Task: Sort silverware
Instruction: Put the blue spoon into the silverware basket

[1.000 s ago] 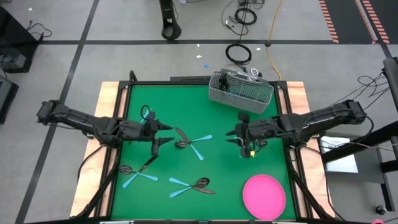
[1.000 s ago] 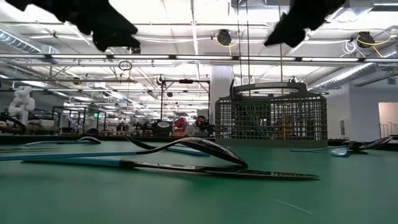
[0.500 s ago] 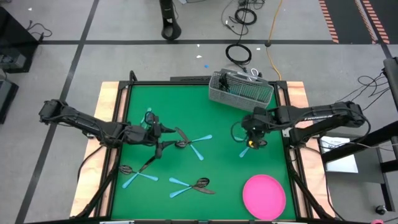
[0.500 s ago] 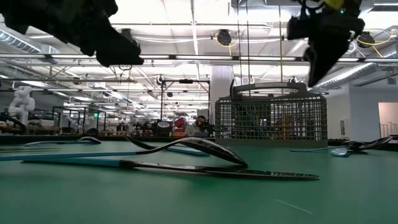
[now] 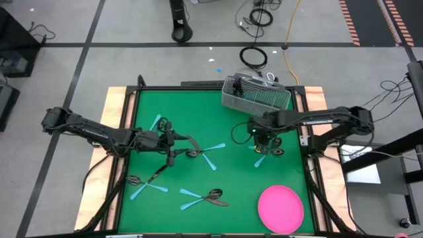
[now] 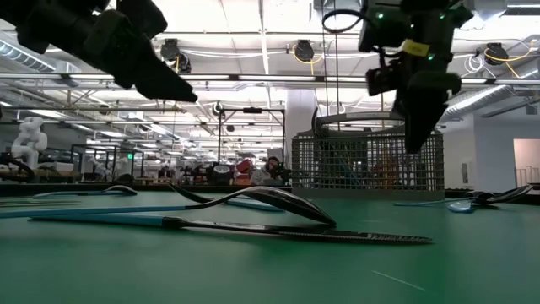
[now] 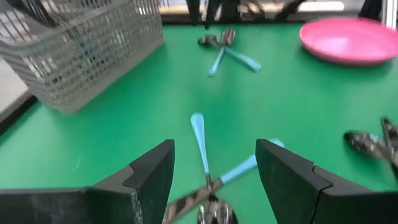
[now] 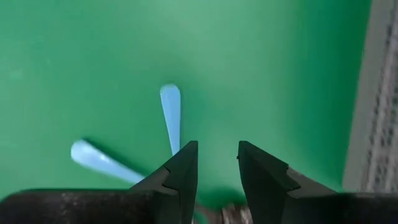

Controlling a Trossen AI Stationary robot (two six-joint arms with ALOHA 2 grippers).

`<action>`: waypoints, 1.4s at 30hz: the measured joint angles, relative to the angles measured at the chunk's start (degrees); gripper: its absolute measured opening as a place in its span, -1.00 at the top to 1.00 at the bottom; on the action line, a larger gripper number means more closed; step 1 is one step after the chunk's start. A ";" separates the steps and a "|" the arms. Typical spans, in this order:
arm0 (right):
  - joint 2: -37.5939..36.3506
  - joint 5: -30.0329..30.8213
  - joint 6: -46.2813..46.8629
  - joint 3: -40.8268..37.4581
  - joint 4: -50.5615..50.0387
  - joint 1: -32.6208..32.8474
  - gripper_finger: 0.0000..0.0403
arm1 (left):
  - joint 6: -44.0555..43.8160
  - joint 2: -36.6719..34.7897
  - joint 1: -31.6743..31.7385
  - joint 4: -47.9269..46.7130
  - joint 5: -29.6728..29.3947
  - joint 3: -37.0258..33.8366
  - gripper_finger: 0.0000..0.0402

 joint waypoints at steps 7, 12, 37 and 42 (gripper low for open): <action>4.76 -5.01 -0.71 0.00 12.90 2.78 0.48 | -1.53 0.00 0.02 -1.81 0.04 0.00 -0.13; 7.11 -7.26 -2.06 0.99 19.54 7.97 0.48 | -2.66 0.00 0.02 -0.81 0.02 0.00 -0.13; 6.37 -4.49 -1.30 -1.36 -0.07 6.64 0.48 | -2.99 0.00 -0.10 1.88 1.92 0.02 -0.13; 5.06 -6.23 -0.95 -7.79 2.47 3.50 0.48 | -2.97 0.00 -0.10 1.88 2.76 0.02 -0.13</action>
